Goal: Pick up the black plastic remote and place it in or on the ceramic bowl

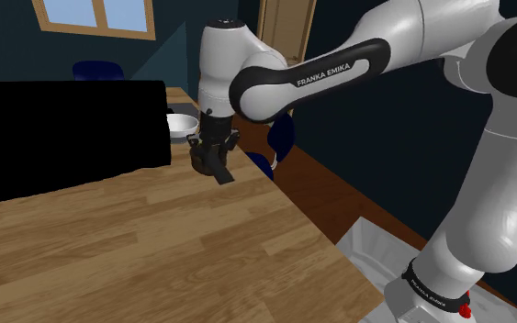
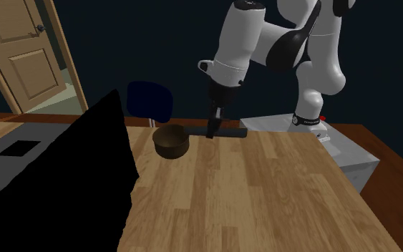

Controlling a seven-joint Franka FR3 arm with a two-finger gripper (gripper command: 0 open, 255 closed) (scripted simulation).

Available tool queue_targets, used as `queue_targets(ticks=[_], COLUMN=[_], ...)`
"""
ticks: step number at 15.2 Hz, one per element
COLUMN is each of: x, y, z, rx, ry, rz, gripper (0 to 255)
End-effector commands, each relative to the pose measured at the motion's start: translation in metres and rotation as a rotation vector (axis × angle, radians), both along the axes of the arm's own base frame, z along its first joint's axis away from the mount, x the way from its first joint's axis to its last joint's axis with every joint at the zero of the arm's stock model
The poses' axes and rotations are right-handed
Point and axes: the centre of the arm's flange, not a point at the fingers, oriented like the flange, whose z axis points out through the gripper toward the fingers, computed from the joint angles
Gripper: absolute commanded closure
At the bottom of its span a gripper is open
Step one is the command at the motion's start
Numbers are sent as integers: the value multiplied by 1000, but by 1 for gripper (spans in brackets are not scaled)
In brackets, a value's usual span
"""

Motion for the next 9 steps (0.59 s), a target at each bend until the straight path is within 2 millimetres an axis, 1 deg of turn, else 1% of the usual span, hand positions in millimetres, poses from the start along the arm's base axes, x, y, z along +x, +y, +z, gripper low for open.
queue_targets(ticks=[1,6,9], x=[1,1,35], y=[1,1,-19], z=[11,37,33], rx=[0,0,0], ry=[0,0,0], rz=[0,0,0], gripper=[255,255,255])
